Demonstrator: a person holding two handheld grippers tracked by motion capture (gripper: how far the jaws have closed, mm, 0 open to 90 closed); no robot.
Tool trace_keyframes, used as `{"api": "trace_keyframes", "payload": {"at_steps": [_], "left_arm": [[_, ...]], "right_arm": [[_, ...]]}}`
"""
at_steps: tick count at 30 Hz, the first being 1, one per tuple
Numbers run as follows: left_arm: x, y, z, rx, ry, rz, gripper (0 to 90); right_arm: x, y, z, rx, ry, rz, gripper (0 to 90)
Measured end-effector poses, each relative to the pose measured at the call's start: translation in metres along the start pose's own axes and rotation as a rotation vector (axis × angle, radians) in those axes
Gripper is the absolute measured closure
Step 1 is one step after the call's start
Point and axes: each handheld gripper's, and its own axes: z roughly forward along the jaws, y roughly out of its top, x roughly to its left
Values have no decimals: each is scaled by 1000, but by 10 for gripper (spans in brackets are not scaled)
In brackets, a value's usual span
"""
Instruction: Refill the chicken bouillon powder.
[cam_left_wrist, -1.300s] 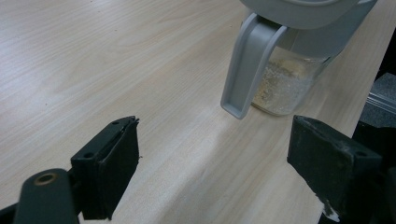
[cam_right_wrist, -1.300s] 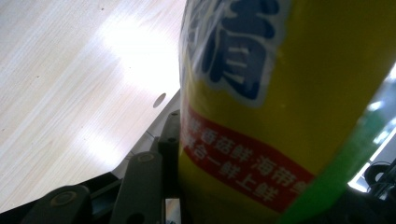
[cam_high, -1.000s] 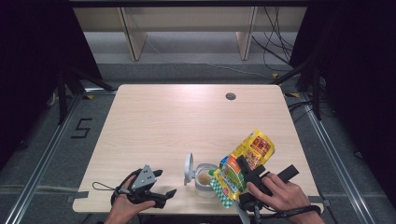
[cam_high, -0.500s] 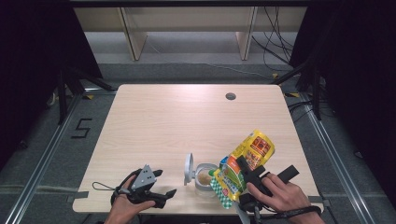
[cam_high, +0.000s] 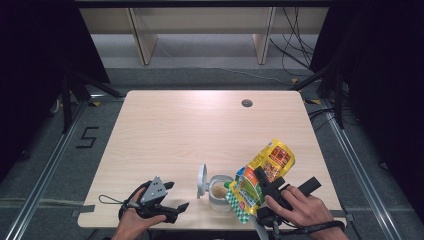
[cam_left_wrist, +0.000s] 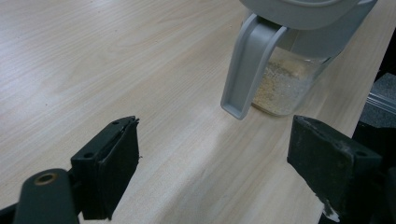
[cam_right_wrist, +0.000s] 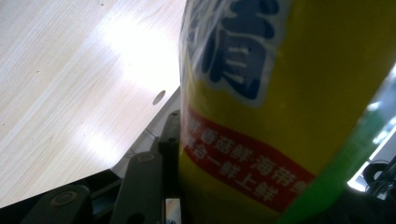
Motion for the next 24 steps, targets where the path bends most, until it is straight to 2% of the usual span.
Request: {"api": "trace_keyframes", "payload": {"at_steps": [3,4,5,6,7,14,15,19,20,24], "left_arm": [[0,0,0,1,-2,-2,159],[0,0,0,3,-3,2,159],[0,0,0,3,-2,1,159],[0,0,0,4,-3,1,159],[0,0,0,1,1,1,159],[0,0,0,3,-3,1,159],[0,0,0,1,-2,1,159],[-1,0,0,-3,-3,-6,159],[1,0,-1,13,3,13,159],[-1,0,0,-8,-4,-11,159]], "right_arm": [[1,0,0,3,-19,-3,617],[0,0,0,-1,4,5,617],[0,-1,0,-2,6,6,617],[0,-1,0,0,5,6,617],[1,-1,0,4,-19,3,617],[1,-1,-1,8,-12,7,618],[0,-1,0,2,5,5,618],[1,0,-1,11,-9,-7,618],[1,0,-1,9,-15,-9,618],[1,1,-1,5,-16,-8,618]]}}
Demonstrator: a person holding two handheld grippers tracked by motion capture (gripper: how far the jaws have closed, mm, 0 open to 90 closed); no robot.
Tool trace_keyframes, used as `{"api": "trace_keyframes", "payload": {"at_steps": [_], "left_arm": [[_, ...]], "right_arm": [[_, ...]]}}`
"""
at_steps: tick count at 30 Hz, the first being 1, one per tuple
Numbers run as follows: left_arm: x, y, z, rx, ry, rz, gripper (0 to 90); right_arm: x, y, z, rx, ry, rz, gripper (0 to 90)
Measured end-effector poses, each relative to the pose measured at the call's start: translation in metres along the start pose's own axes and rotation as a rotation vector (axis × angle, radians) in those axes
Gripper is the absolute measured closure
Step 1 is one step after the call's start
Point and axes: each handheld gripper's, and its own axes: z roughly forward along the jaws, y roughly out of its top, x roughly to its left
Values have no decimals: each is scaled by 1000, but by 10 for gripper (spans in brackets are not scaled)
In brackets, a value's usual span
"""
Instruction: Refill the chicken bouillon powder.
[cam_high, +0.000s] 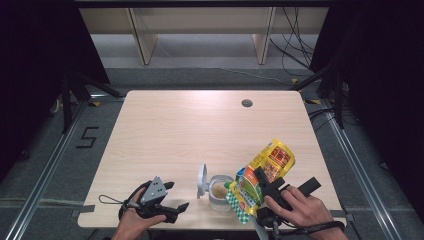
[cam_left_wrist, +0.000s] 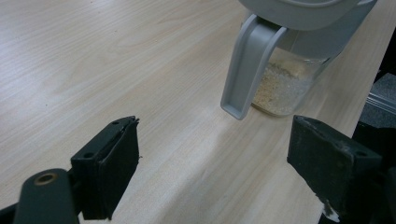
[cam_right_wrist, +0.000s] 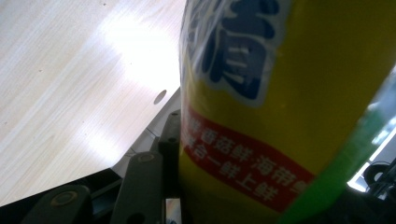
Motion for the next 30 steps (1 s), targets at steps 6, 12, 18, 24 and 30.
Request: {"api": "trace_keyframes", "payload": {"at_steps": [6,12,18,24,30], "left_arm": [[1,0,0,10,2,11,159],[1,0,-1,11,0,12,159],[1,0,0,8,0,9,159],[1,0,-1,10,0,14,159],[1,0,0,5,-1,12,159]], "right_arm": [[0,0,0,-4,-5,-2,618],[0,0,0,1,-1,-3,618],[-1,-1,-1,1,0,-2,618],[2,-2,2,-28,-28,6,618],[-1,-1,-1,1,19,-4,618]]}}
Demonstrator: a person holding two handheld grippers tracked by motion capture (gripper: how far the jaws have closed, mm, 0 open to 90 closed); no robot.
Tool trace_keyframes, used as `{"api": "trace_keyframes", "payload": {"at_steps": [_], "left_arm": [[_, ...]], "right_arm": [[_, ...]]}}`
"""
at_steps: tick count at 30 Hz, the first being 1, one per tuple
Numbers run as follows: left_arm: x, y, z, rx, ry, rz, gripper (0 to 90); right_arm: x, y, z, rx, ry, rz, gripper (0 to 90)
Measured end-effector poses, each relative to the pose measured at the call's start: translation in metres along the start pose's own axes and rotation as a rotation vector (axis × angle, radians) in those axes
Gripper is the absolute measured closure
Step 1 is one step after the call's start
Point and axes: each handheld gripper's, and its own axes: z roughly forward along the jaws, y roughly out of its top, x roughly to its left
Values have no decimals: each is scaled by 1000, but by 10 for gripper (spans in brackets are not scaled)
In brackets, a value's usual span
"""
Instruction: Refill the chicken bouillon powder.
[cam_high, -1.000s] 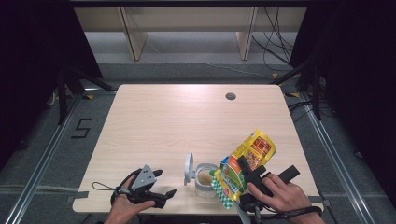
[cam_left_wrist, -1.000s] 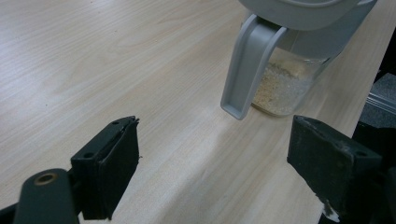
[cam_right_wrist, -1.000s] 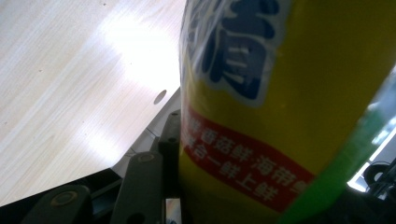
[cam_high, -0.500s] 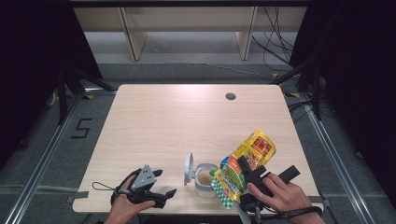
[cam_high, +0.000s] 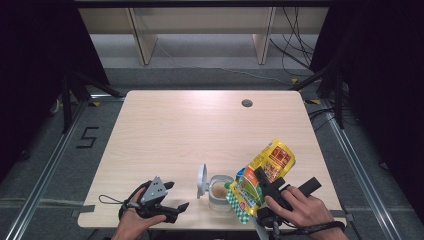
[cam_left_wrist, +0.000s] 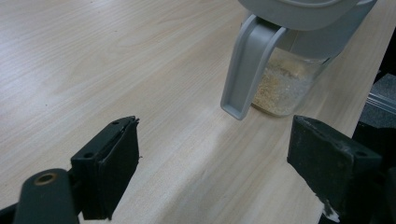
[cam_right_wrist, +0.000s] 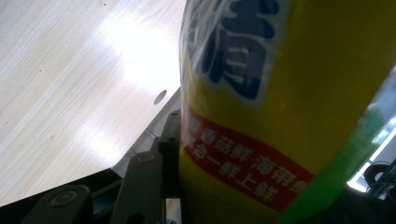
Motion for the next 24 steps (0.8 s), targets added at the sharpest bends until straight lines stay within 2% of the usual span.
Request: {"api": "trace_keyframes", "payload": {"at_steps": [9,10,11,13,14,24], "left_arm": [[0,0,0,6,1,3,159],[0,0,0,-1,0,-4,159],[0,0,0,3,0,-3,159],[0,0,0,4,1,-1,159],[0,0,0,4,1,-1,159],[-1,0,0,-7,4,-8,159]], "right_arm": [[0,0,0,-4,5,0,618],[1,0,0,-1,-17,-1,618],[0,0,0,-6,4,1,619],[2,0,1,-4,-39,0,618],[1,0,0,-3,-16,-1,619],[1,1,1,-6,-16,2,619]]}}
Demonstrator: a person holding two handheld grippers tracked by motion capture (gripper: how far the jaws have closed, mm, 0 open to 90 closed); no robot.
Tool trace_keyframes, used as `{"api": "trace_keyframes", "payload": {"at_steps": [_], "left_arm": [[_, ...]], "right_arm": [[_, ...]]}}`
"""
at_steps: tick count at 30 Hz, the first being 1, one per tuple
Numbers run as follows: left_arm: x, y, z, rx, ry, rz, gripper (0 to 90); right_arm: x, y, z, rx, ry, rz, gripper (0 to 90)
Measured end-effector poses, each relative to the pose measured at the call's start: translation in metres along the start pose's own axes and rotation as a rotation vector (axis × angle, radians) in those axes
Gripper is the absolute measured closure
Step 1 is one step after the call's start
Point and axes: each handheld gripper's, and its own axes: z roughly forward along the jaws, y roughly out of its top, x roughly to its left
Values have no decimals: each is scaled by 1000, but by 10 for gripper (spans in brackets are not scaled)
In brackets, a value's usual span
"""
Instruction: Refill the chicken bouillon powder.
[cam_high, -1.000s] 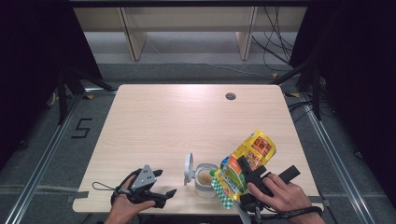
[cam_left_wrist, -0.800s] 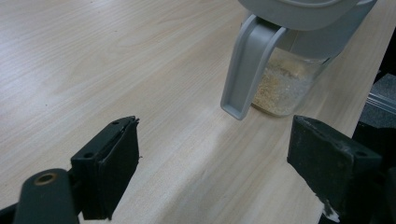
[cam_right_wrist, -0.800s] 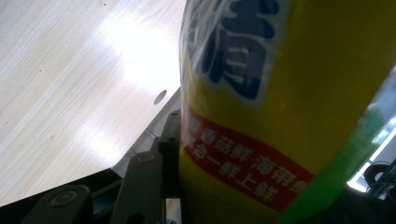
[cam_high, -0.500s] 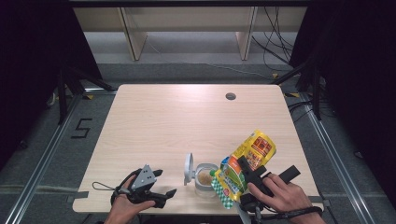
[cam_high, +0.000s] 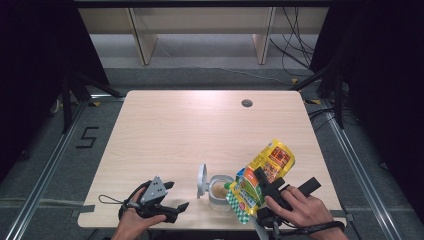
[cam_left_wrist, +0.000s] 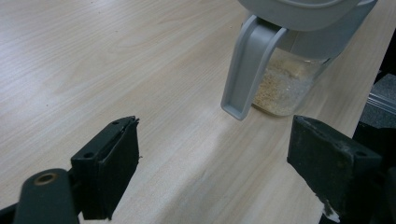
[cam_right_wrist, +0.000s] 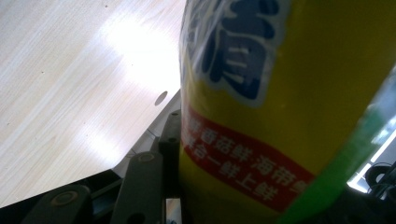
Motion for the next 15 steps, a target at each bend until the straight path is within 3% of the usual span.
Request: {"api": "trace_keyframes", "payload": {"at_steps": [15], "left_arm": [[0,0,0,-1,0,0,159]], "right_arm": [[0,1,0,1,7,1,619]]}}
